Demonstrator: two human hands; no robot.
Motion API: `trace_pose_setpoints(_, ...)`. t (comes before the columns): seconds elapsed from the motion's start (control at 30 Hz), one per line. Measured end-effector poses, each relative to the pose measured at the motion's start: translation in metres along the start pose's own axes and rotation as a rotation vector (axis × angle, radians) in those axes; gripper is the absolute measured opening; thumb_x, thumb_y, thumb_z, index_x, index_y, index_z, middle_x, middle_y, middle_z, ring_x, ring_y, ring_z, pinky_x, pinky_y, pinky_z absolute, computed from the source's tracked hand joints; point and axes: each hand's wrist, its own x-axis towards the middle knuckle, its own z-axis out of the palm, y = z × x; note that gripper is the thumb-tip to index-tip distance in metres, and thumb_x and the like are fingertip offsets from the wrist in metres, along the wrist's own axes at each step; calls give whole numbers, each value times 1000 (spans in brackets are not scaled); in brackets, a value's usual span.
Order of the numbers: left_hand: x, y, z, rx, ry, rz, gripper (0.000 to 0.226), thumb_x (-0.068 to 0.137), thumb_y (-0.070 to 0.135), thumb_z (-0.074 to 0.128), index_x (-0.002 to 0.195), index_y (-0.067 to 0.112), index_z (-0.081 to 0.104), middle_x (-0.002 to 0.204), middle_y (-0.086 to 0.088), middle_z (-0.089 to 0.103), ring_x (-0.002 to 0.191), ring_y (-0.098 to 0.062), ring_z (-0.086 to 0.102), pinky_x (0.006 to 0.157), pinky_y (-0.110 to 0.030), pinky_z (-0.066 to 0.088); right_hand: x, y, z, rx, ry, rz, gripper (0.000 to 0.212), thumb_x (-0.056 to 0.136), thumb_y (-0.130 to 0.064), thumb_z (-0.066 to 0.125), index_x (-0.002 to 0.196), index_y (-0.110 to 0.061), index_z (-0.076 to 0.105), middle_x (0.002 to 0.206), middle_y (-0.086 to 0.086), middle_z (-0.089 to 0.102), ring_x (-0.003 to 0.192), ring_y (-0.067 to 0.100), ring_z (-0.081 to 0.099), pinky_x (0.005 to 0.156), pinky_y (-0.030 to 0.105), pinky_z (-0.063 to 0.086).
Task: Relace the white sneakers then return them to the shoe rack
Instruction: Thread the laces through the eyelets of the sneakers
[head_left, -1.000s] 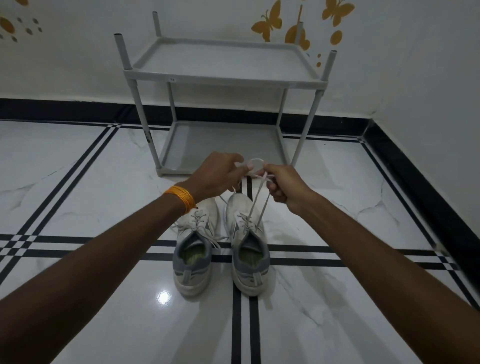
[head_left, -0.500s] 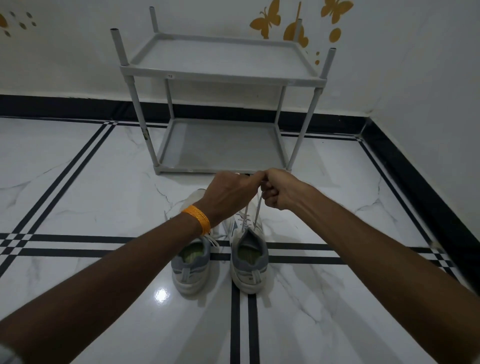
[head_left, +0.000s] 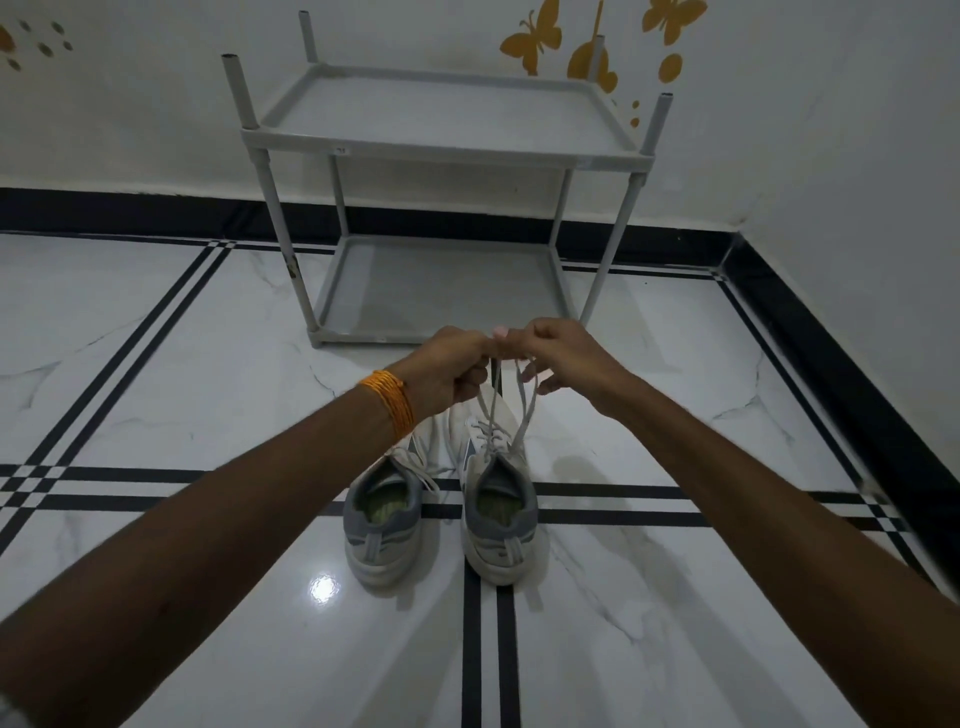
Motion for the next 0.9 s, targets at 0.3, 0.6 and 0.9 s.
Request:
trace_pose_setpoints(0.3,5,-10,-17,28,60,78,24,90,17,62,106,-1,66,50,5,35,45,-10,27,39,-20,25,0,9,-26,172,-148,-40,43,99,-37,51,70,-8,64,66,6,55,61,12,50,64,26,42)
trace_pose_setpoints(0.6,19,-62,-67,-527,525,-24,18,91,-3,52,78,4,62,62,-9,62,65,-19,57,73,-29,54,-4,95,-5,1388,98,373,44,98,-19,50,56,-15,39,47,0,42,43,12,43,61,29,54)
trace_pose_setpoints(0.9,19,-104,-66,474,615,119,40,81,17,60,121,12,58,131,-16,55,100,-36,63,85,-37,51,-3,108,33,-409,-160,-10,28,80,-37,75,91,-11,74,83,-3,64,72,9,52,61,20,38)
